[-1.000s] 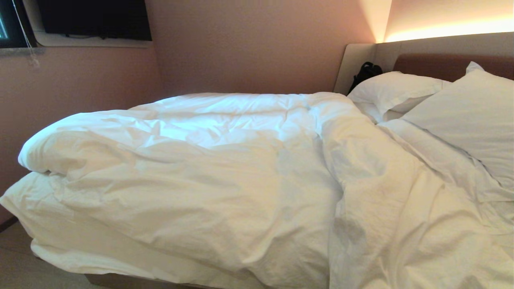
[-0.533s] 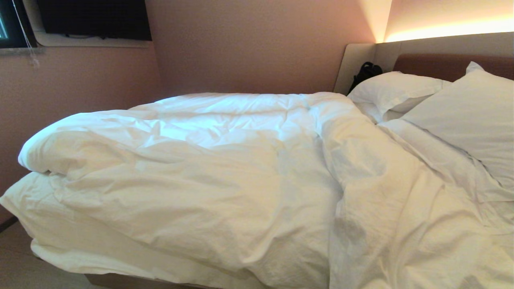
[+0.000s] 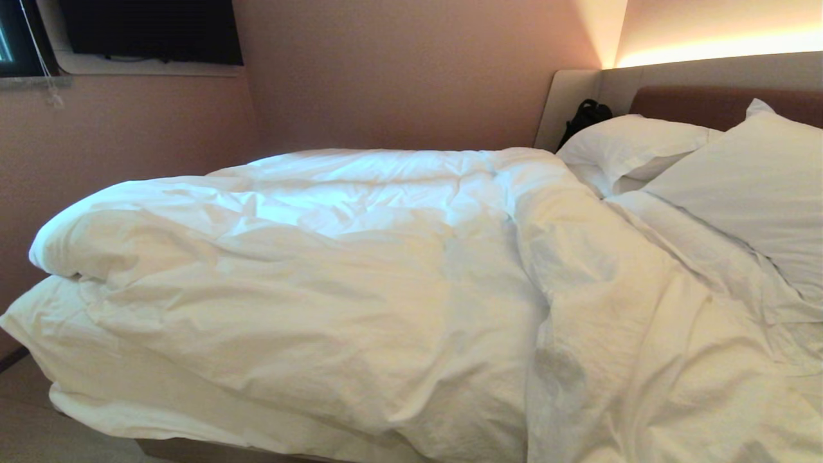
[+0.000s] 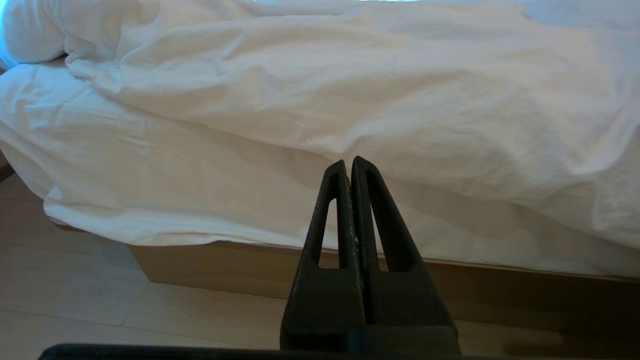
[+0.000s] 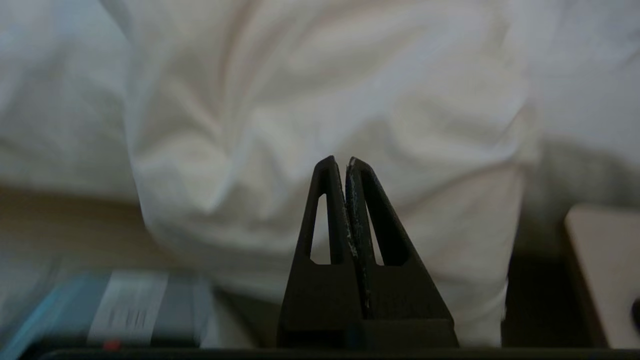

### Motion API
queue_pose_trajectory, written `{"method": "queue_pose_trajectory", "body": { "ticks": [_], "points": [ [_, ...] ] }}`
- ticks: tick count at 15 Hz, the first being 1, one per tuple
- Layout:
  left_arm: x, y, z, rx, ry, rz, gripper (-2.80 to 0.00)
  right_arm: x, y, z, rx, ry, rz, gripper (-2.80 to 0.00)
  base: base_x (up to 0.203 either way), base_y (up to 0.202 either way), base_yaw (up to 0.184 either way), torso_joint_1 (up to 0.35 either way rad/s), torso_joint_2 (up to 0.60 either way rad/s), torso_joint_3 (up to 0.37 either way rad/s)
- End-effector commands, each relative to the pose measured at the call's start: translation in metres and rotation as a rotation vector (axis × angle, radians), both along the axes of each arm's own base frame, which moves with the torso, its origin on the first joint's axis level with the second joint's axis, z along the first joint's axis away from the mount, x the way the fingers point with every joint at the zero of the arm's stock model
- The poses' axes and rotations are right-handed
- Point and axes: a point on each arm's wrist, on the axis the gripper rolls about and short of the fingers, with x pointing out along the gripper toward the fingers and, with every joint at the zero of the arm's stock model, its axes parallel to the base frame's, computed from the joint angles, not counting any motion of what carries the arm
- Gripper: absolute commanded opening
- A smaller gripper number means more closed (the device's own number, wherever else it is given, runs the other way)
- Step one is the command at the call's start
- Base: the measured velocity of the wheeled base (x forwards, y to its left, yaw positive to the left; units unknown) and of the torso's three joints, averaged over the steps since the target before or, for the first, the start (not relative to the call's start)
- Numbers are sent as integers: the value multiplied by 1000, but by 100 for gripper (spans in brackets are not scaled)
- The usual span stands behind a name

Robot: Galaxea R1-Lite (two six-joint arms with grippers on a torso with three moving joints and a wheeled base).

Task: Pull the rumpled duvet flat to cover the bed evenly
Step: Flatten the corners of the folded blanket

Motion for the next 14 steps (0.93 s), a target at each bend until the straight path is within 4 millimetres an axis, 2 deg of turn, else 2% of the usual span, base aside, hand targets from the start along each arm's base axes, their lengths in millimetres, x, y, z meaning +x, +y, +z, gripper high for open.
{"method": "queue_pose_trajectory", "body": {
  "ticks": [1, 2, 3, 6, 9, 11, 14],
  "points": [
    [0, 0, 0, 0, 0, 0, -280, 34, 0, 4, 7, 188, 3, -280, 0, 0, 0, 0, 0, 0],
    [0, 0, 0, 0, 0, 0, -280, 49, 0, 6, 20, 232, 0, -280, 0, 0, 0, 0, 0, 0],
    [0, 0, 0, 0, 0, 0, -280, 67, 0, 5, 38, 292, -4, 0, 0, 0, 0, 0, 0, 0],
    [0, 0, 0, 0, 0, 0, -280, 116, 1, -1, 88, 413, -1, 0, 0, 0, 0, 0, 0, 0],
    [0, 0, 0, 0, 0, 0, -280, 144, 9, 11, 180, 377, 169, 0, 0, 0, 0, 0, 0, 0],
    [0, 0, 0, 0, 0, 0, -280, 150, 16, 18, 182, 362, 220, 0, 0, 0, 0, 0, 0, 0],
    [0, 0, 0, 0, 0, 0, -280, 145, 32, 19, 157, 370, 323, 0, 0, 0, 0, 0, 0, 0]
  ]
}}
